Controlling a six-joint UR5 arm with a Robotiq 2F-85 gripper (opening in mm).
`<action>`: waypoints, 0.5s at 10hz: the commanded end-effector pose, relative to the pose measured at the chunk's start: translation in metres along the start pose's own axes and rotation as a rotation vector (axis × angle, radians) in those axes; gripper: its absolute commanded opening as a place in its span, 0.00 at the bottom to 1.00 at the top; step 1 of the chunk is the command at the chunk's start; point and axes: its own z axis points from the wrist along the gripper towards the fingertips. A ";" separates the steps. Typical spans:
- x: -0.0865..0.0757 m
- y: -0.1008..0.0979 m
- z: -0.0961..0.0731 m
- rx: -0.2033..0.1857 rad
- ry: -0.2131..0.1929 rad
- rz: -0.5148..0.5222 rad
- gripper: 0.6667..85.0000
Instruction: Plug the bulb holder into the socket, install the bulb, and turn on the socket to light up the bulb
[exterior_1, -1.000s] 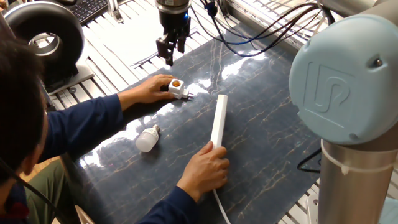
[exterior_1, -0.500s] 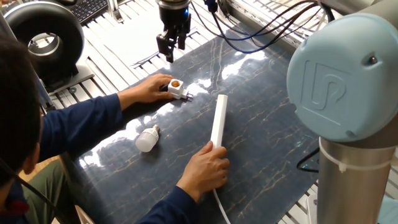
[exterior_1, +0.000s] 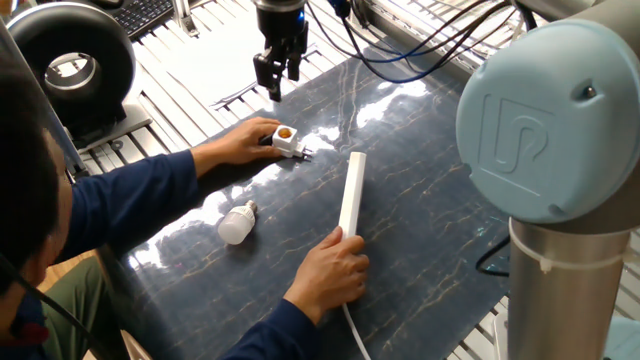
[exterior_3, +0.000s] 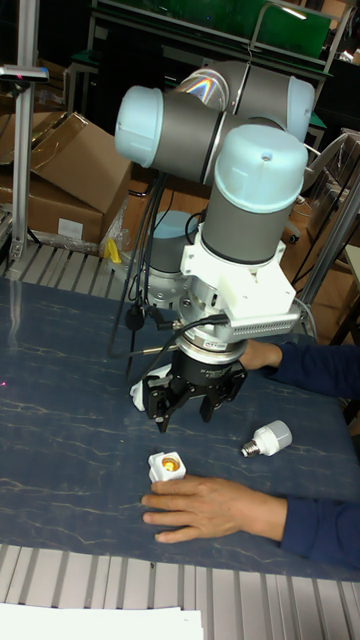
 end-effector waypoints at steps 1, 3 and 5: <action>0.000 0.008 -0.004 -0.021 0.012 0.002 0.73; -0.001 0.009 -0.005 -0.026 0.007 0.001 0.73; -0.001 0.008 -0.005 -0.021 0.007 -0.006 0.73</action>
